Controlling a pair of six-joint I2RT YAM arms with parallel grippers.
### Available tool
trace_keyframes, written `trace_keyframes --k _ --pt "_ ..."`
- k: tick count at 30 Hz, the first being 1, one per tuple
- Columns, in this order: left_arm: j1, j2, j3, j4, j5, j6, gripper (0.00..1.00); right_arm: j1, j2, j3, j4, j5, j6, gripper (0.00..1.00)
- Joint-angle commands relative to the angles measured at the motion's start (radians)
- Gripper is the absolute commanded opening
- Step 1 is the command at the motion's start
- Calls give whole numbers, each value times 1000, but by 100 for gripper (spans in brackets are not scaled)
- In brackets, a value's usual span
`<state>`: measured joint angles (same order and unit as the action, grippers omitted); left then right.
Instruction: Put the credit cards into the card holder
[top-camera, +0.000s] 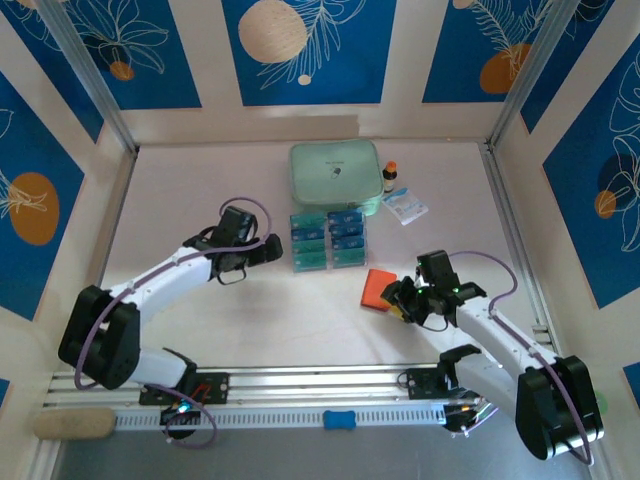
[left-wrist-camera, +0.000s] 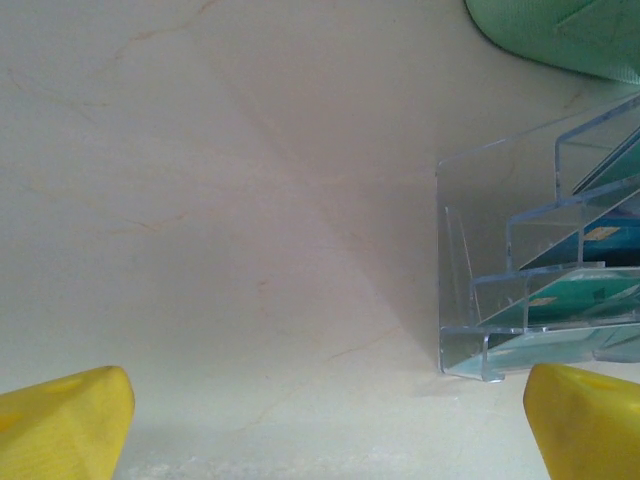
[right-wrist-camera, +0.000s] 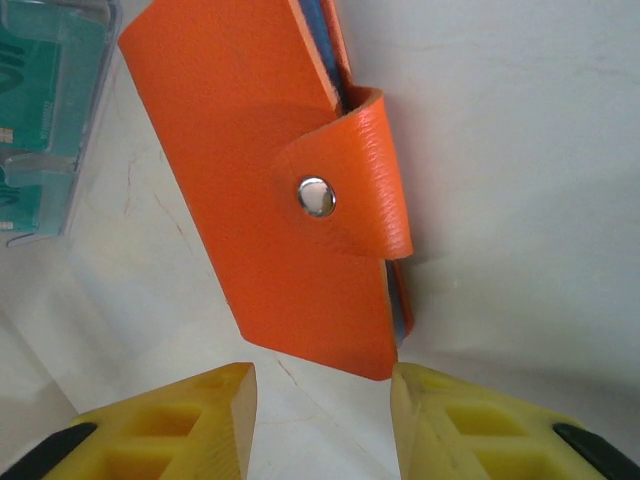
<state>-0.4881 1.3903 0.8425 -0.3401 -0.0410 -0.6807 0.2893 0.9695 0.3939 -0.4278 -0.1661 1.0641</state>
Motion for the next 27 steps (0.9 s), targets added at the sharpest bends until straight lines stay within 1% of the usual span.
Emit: trace_keyframes --k 1,11,14,18,21,23,25,26,27 --pt "-13 11 33 6 16 -16 100 -3 17 -10 3 -26 0 40" --pt "-30 23 53 0 13 -20 100 -10 43 -21 24 -10 -12 40" --pt "-32 24 57 2 13 -23 100 -15 70 -21 52 -12 -16 38" --pt "-37 27 67 -3 13 -23 100 -17 114 -8 82 -13 -20 32" --pt "-41 27 70 -6 12 -22 100 -17 134 0 97 -22 -26 26" --pt "-43 27 69 -7 12 -22 100 -16 141 2 105 -24 -32 17" --pt "-42 26 66 -7 14 -25 100 -19 147 8 107 -42 -43 2" --pt "-43 24 63 -5 18 -28 100 -18 145 11 107 -52 -49 0" --pt "-43 22 61 -1 22 -32 100 -18 139 15 107 -67 -54 0"
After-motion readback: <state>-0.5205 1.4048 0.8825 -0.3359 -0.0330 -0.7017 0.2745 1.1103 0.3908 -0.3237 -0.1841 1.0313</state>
